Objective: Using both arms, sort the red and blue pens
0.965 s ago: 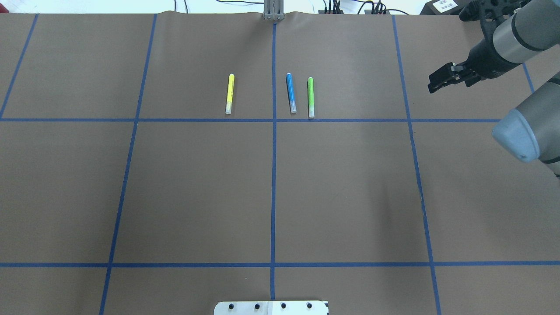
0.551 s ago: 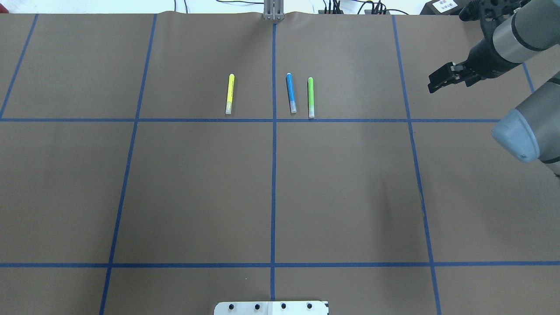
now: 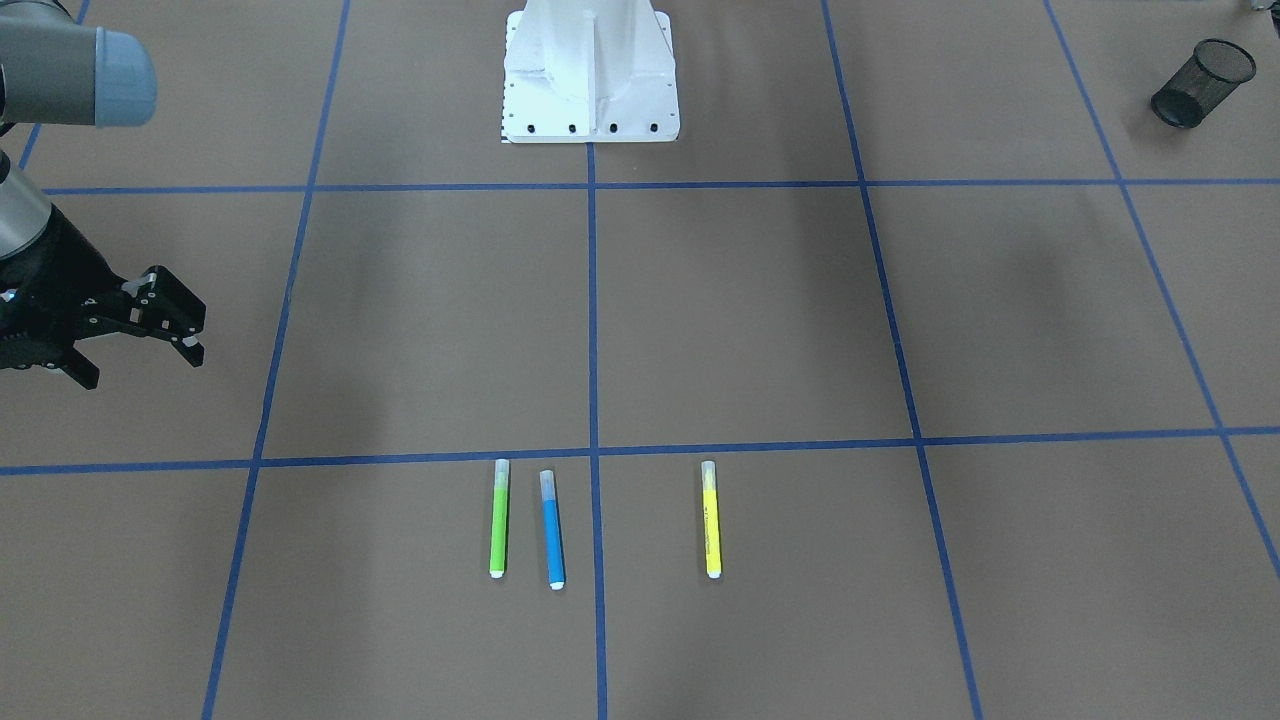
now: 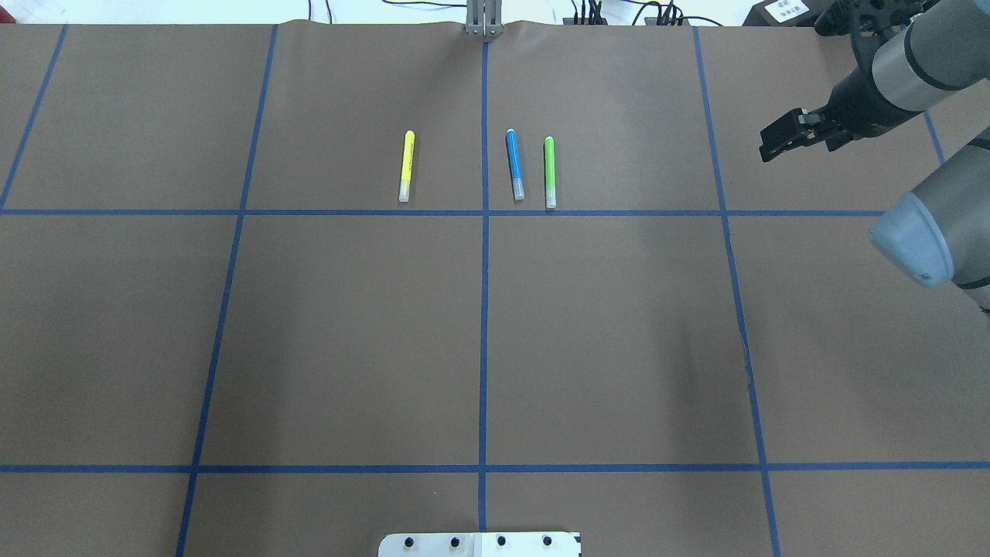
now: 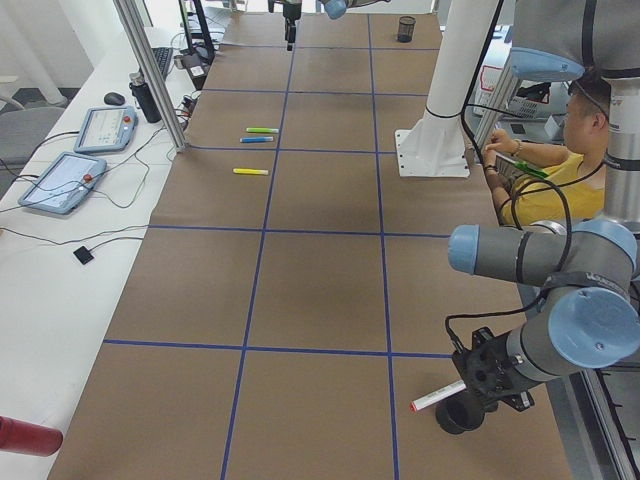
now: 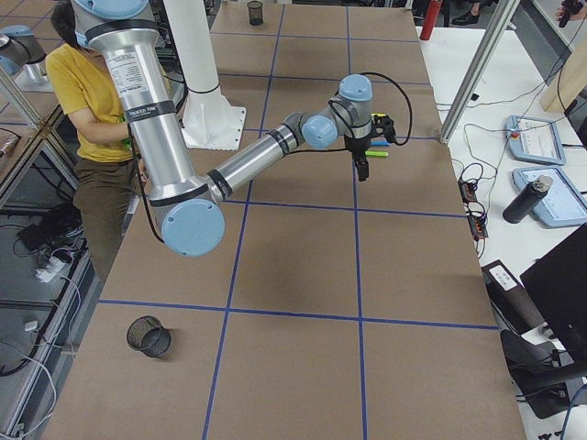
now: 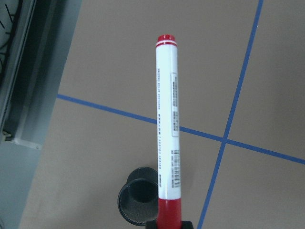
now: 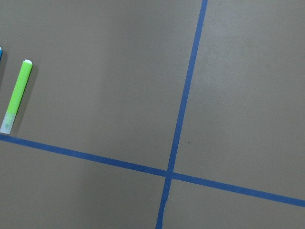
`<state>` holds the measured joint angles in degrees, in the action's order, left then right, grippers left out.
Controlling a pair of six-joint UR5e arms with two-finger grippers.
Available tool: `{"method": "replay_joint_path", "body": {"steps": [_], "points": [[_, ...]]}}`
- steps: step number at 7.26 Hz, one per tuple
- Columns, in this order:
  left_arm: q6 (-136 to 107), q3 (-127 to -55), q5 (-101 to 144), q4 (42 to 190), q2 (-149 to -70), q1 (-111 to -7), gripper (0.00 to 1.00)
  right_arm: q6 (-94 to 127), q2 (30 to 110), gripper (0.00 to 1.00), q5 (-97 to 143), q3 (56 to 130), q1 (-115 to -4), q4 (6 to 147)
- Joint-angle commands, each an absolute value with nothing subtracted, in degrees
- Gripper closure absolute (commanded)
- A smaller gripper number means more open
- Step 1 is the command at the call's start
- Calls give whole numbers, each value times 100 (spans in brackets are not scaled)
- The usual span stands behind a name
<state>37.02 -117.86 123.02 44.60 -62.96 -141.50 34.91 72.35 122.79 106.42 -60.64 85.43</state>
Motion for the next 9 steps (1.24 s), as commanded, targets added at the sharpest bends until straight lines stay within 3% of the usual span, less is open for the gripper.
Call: {"method": "replay_joint_path", "body": {"steps": [1, 4, 9], "points": [[3700, -11374, 12305, 3898, -6073, -14764, 100, 3507, 7233, 0, 12235, 10652, -6064, 8534], [2886, -11338, 12305, 2613, -6091, -15125, 100, 3498, 7216, 0, 12138, 10679, -6064, 8534], [1197, -10373, 12349, 2250, -6213, -15231, 100, 3498, 7181, 0, 12023, 10670, -6064, 8412]]}}
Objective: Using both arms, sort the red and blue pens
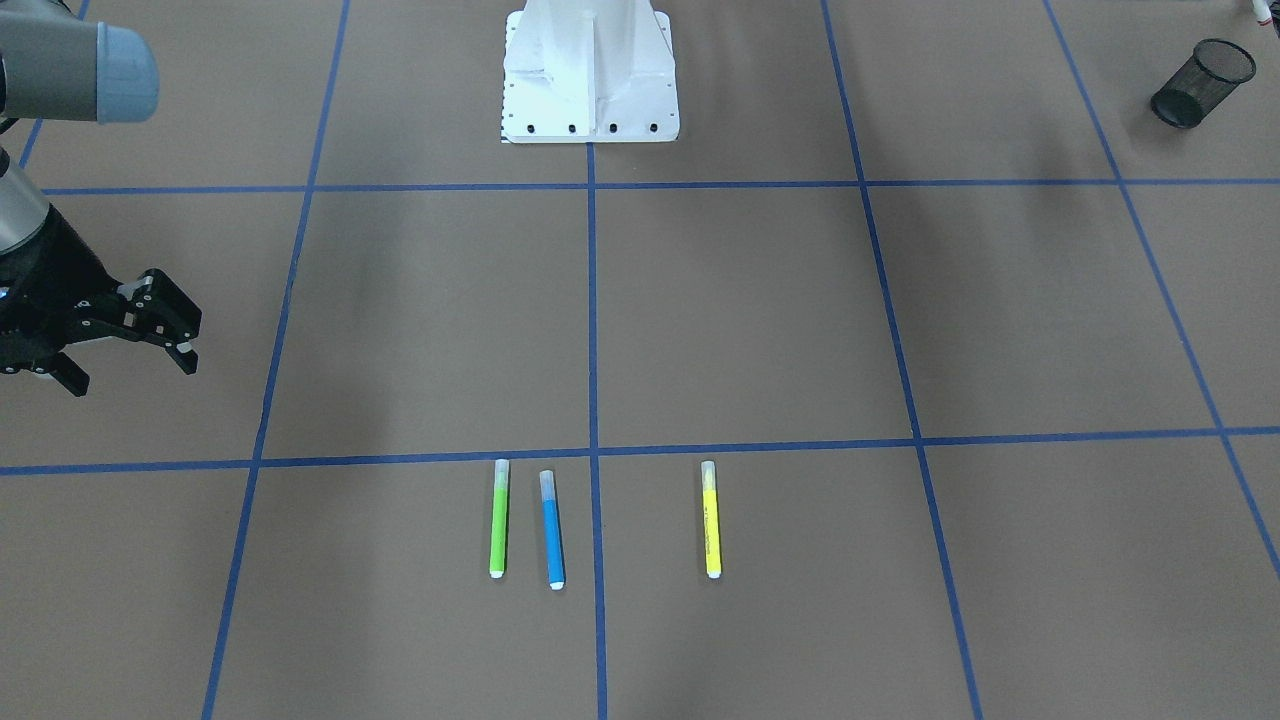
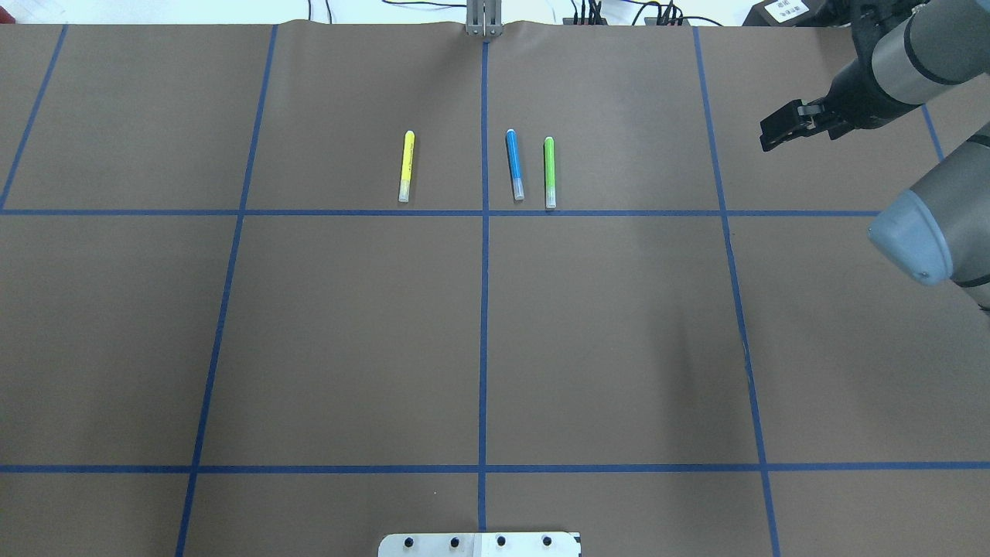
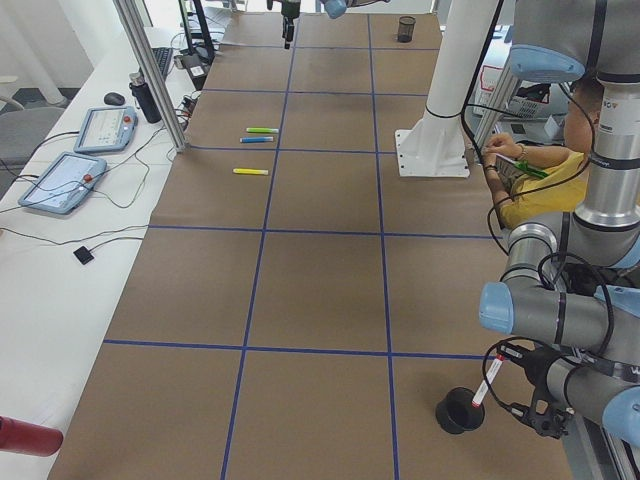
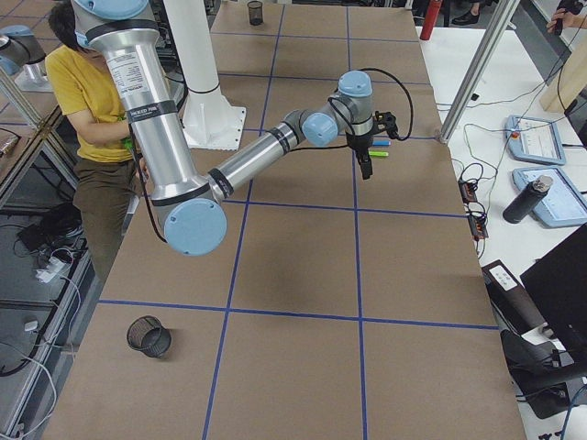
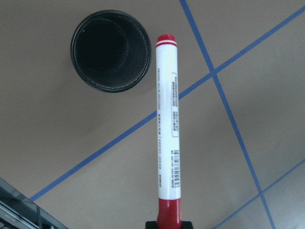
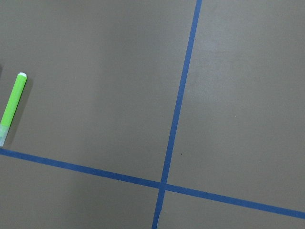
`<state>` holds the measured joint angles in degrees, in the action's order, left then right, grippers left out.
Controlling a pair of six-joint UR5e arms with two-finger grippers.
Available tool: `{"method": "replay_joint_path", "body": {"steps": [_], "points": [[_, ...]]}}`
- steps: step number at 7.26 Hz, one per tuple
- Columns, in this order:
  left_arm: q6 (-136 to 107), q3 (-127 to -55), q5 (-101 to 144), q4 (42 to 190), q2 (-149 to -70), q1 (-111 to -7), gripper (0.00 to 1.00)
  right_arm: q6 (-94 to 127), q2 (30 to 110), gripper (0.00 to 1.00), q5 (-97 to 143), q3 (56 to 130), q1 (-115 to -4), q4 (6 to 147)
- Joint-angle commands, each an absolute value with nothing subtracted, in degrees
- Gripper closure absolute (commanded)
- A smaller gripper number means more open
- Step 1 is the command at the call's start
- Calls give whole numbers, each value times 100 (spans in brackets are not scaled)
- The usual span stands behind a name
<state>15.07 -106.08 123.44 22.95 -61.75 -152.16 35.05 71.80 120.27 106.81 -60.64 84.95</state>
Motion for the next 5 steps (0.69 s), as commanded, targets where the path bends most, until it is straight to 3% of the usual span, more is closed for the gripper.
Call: {"method": "replay_joint_path", "body": {"steps": [1, 5], "points": [[995, -10049, 12410, 2250, -6275, -15240, 100, 3498, 7181, 0, 12023, 10670, -6064, 8385], [625, -9247, 12823, 2329, -6512, -15231, 100, 3507, 7172, 0, 11953, 10687, -6064, 8376]]}}
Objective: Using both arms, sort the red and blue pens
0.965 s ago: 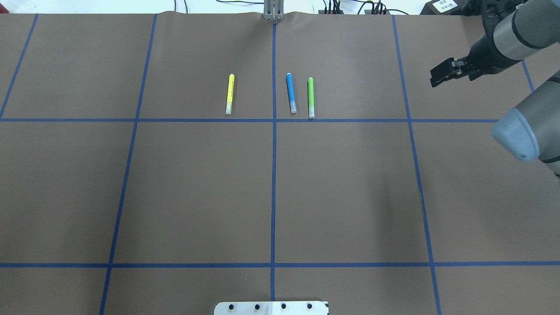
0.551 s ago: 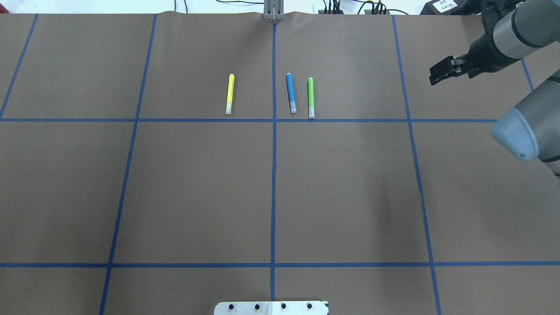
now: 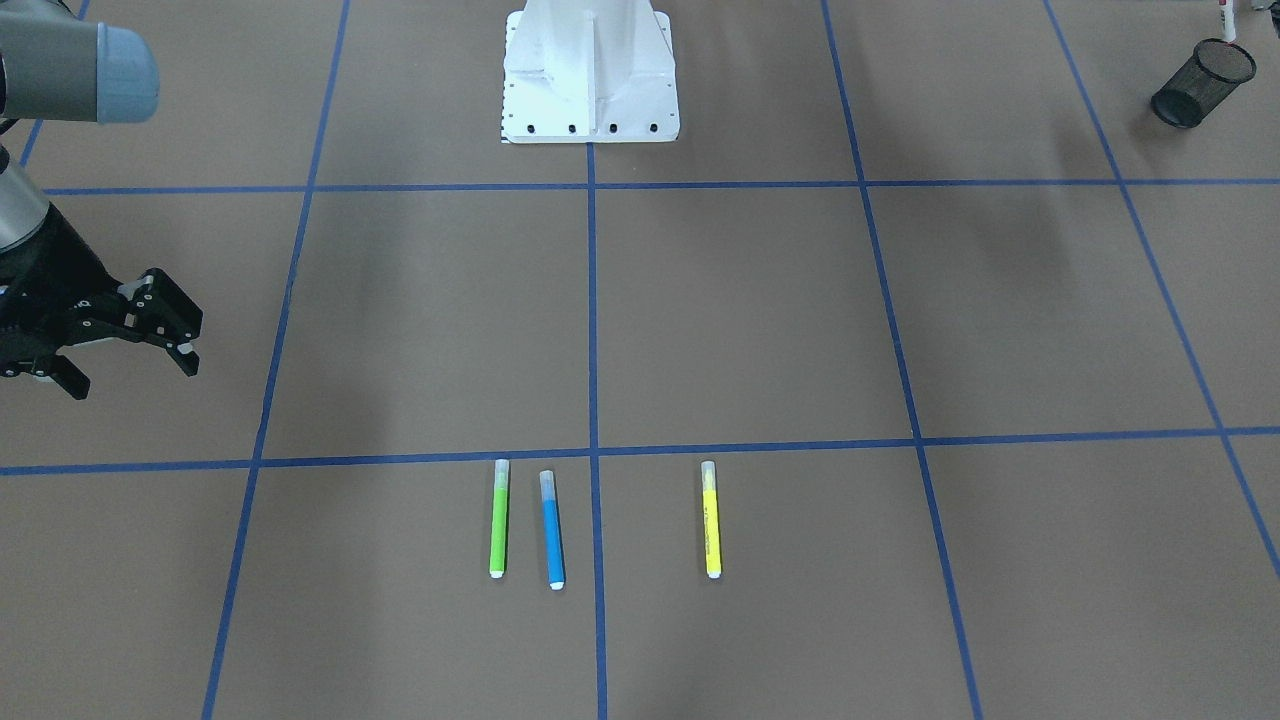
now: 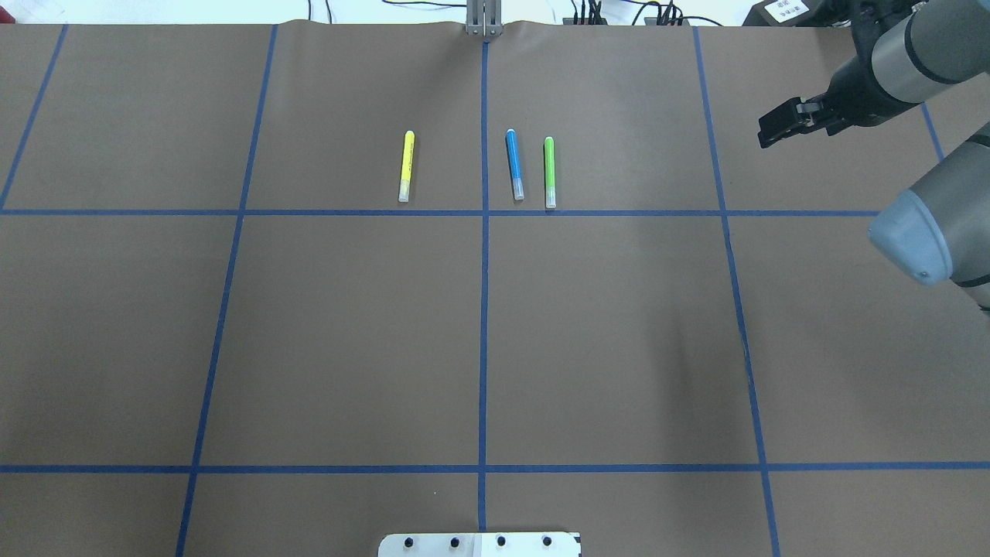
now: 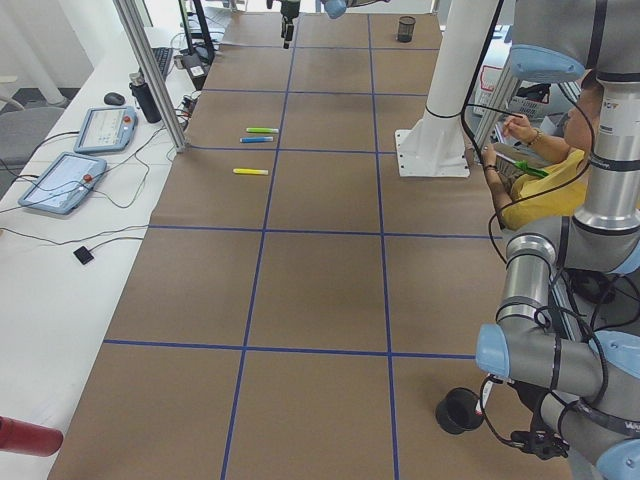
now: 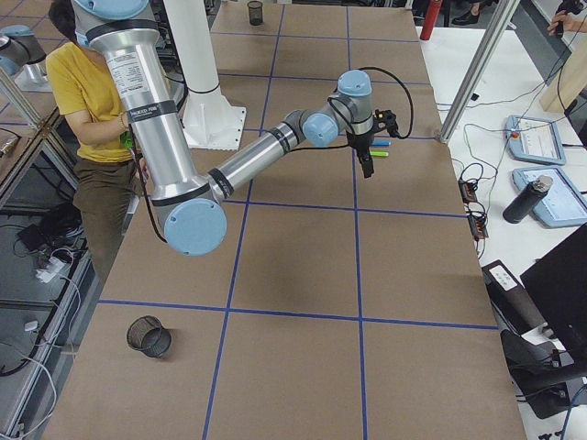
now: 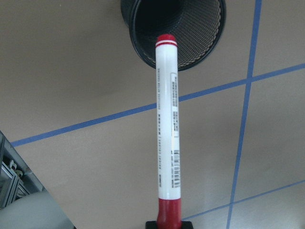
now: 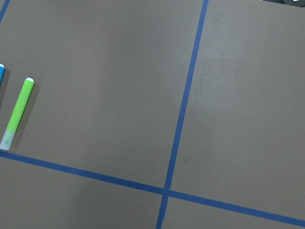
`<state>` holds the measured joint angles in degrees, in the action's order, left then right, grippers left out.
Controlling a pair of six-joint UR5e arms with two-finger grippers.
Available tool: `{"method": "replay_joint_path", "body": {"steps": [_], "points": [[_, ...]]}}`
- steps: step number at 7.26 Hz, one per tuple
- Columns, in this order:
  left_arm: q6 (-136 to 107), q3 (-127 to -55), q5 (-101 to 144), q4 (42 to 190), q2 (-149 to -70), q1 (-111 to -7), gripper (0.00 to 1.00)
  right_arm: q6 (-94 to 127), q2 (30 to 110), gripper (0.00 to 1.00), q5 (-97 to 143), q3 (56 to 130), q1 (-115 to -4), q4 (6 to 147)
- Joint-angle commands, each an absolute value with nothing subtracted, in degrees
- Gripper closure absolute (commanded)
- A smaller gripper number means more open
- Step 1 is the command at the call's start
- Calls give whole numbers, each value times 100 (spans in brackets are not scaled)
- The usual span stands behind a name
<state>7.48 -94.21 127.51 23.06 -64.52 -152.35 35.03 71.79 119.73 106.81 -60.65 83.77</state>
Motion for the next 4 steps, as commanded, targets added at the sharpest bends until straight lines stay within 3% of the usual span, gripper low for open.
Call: {"method": "replay_joint_path", "body": {"steps": [1, 4], "points": [[554, -9124, 12823, 2416, -6513, -15231, 100, 3498, 7181, 0, 11953, 10687, -6064, 8376], [623, -8763, 12814, 2865, -6513, -15231, 96, 3507, 7181, 0, 11953, 10688, -6064, 8376]]}}
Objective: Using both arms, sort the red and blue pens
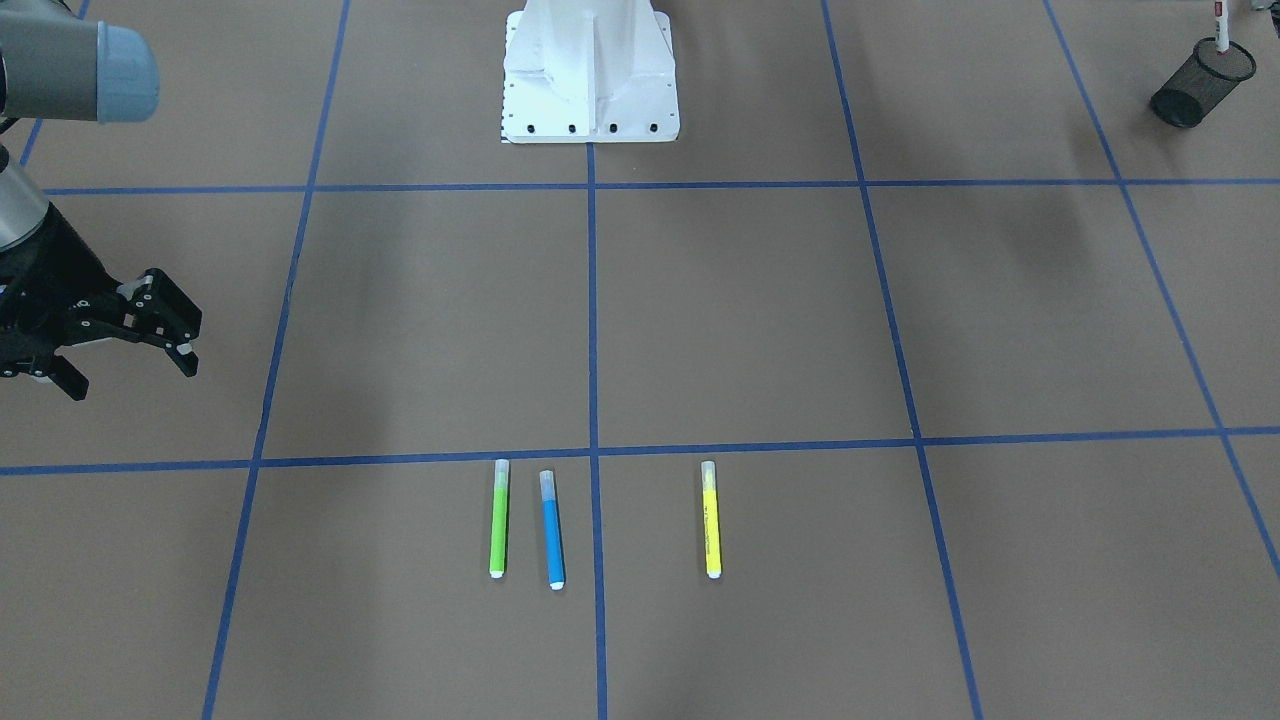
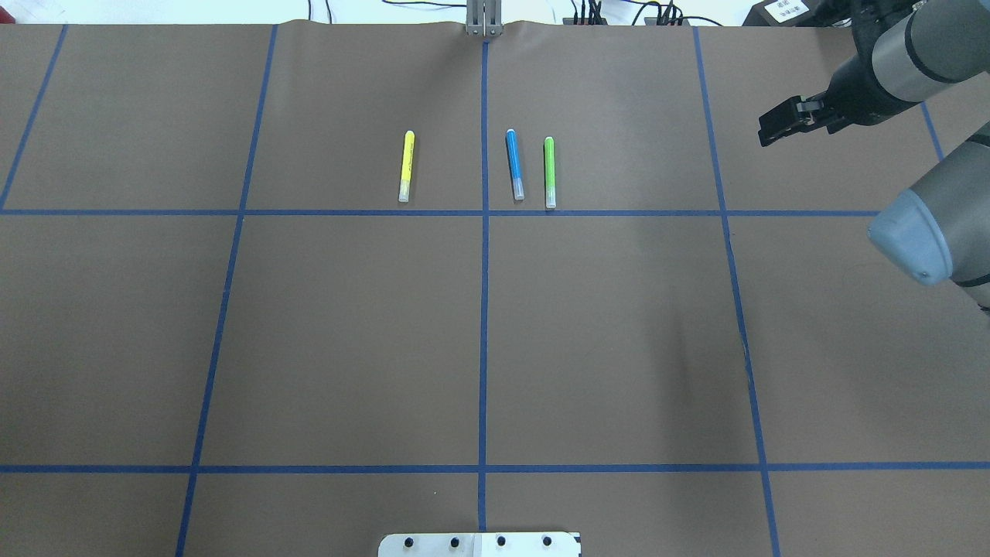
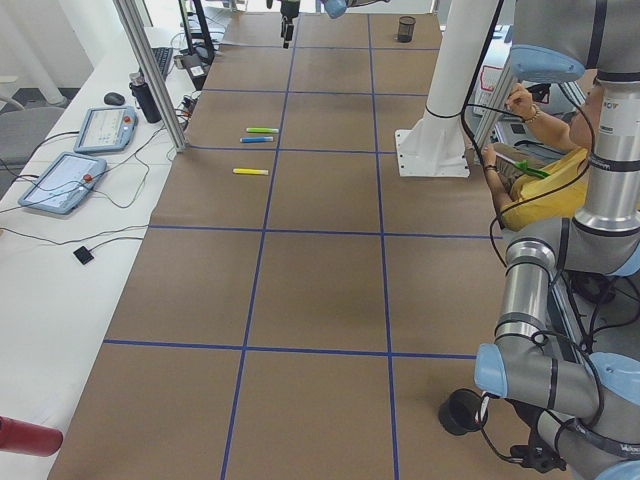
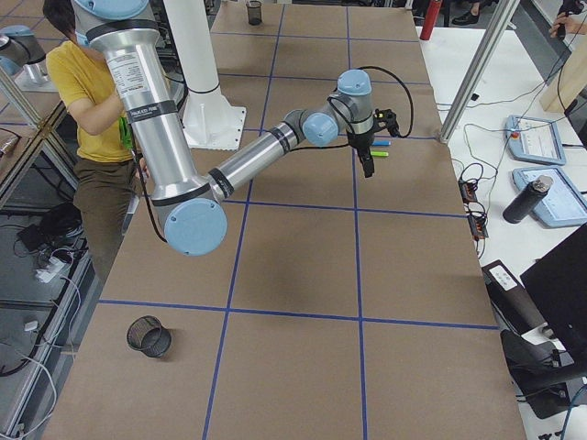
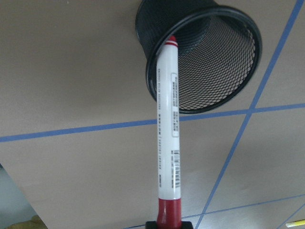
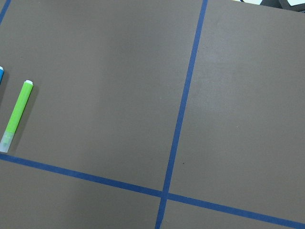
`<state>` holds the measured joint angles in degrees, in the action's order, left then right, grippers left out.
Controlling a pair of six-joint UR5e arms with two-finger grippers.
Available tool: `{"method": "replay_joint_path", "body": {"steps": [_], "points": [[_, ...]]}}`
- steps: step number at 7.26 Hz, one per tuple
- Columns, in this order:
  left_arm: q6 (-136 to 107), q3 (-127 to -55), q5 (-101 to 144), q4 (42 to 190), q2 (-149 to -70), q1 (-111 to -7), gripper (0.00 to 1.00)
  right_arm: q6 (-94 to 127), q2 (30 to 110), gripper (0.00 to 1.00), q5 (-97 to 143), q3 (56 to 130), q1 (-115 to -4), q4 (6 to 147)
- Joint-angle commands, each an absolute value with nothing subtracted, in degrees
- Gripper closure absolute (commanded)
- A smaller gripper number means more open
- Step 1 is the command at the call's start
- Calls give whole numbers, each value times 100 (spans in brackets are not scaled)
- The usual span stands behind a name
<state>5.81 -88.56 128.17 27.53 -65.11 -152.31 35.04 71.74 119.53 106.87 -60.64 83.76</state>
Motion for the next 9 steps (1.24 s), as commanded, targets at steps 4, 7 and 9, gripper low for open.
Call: {"method": "replay_joint_path", "body": {"steps": [4, 7, 9], "points": [[1046, -8771, 12814, 2900, -6513, -15231, 0, 3498, 7172, 0, 11953, 10679, -6064, 8376], [1307, -8841, 12814, 2900, -6731, -15214, 0, 3498, 7172, 0, 11953, 10661, -6064, 8376], [1940, -9034, 12814, 3240, -6890, -15170, 0, 3498, 7172, 0, 11953, 10635, -6064, 8376]]}}
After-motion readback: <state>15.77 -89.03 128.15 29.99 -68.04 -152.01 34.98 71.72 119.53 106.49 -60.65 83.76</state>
